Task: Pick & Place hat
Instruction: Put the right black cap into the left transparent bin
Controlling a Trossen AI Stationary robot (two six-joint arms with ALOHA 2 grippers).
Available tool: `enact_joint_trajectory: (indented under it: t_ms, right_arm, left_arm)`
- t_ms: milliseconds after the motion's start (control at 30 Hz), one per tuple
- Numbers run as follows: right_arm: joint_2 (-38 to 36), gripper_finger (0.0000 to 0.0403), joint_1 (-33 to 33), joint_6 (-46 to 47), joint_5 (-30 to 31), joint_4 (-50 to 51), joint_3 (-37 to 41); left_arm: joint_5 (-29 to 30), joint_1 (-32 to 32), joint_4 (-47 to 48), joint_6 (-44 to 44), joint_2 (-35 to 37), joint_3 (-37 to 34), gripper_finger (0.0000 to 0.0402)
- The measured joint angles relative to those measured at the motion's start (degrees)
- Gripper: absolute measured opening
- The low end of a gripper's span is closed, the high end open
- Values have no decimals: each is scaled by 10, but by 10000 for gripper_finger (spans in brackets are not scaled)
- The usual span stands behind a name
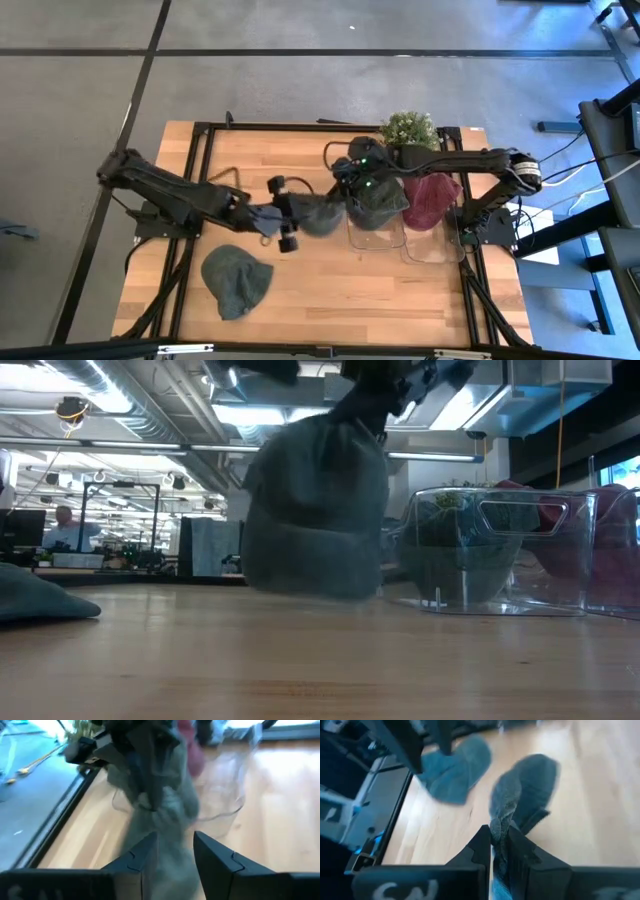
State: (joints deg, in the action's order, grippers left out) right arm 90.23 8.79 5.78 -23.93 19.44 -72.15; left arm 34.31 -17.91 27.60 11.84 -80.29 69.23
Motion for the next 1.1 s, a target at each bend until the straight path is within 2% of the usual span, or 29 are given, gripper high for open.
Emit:
enact_joint_trajectory:
  t_ms: [100, 200, 300, 433, 533, 633, 767, 967, 1100]
  right_arm:
    - [-25, 38, 2, -19, 16, 4, -22]
    - [-47, 38, 0, -49, 38, 39, -72]
    - [-53, 39, -18, -85, 101, 142, -155]
    - [-52, 40, -47, -111, 174, 289, -265]
    - [-55, 40, -66, -90, 205, 414, -334]
    - [-66, 40, -95, -48, 265, 528, -377]
    - [-88, 40, -138, 35, 344, 586, -383]
    - [-116, 41, -196, 163, 454, 584, -320]
    - [-119, 41, -215, 229, 473, 578, -262]
  left_arm:
    - [-27, 0, -23, 0, 45, -17, 119]
    - [-42, 0, -90, -9, 83, -52, 119]
    - [-43, 0, -171, -24, 105, -100, 121]
    - [-29, 1, -233, -22, 117, -152, 118]
    - [-7, 1, -252, -7, 117, -180, 120]
    - [-3, 1, -268, 2, 116, -198, 121]
    - [13, 1, -274, 10, 116, -208, 120]
    - [47, 1, -277, 11, 116, -211, 120]
    - [53, 2, -277, 11, 116, -211, 119]
